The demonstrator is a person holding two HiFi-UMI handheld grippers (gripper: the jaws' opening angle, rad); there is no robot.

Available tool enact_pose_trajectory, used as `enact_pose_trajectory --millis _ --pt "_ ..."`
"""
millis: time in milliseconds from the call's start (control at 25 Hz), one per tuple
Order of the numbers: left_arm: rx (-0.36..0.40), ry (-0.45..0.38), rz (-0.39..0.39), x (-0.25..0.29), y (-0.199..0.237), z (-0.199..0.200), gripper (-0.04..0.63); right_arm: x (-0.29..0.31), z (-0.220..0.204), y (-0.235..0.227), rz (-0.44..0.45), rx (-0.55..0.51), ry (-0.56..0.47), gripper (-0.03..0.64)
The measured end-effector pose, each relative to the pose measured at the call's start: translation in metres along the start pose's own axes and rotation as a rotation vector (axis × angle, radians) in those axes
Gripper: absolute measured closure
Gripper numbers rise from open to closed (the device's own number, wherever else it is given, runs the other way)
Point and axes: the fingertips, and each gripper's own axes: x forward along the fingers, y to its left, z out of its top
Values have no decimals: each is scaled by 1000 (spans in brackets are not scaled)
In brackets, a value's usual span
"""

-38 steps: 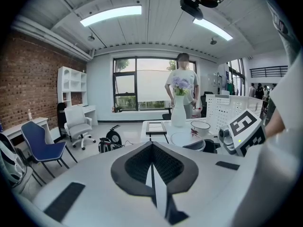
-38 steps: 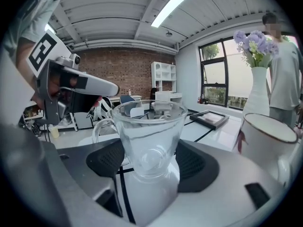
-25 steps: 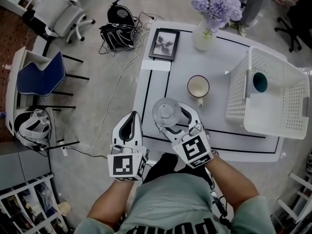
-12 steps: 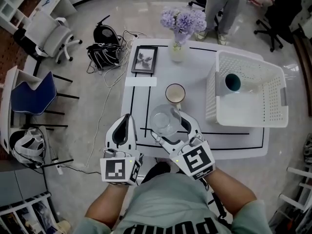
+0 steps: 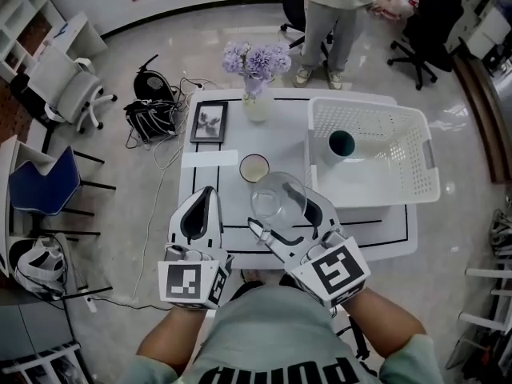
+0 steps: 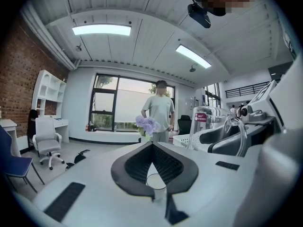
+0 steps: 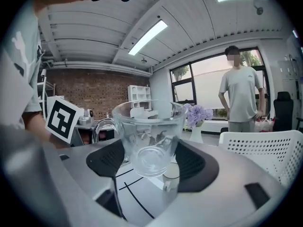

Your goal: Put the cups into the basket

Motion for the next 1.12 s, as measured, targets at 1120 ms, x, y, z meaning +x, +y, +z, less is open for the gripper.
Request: enact_pose_trajectory --millis 1120 --pt "67 -41 -252 108 -179 61 592 -115 22 -185 -243 -12 18 285"
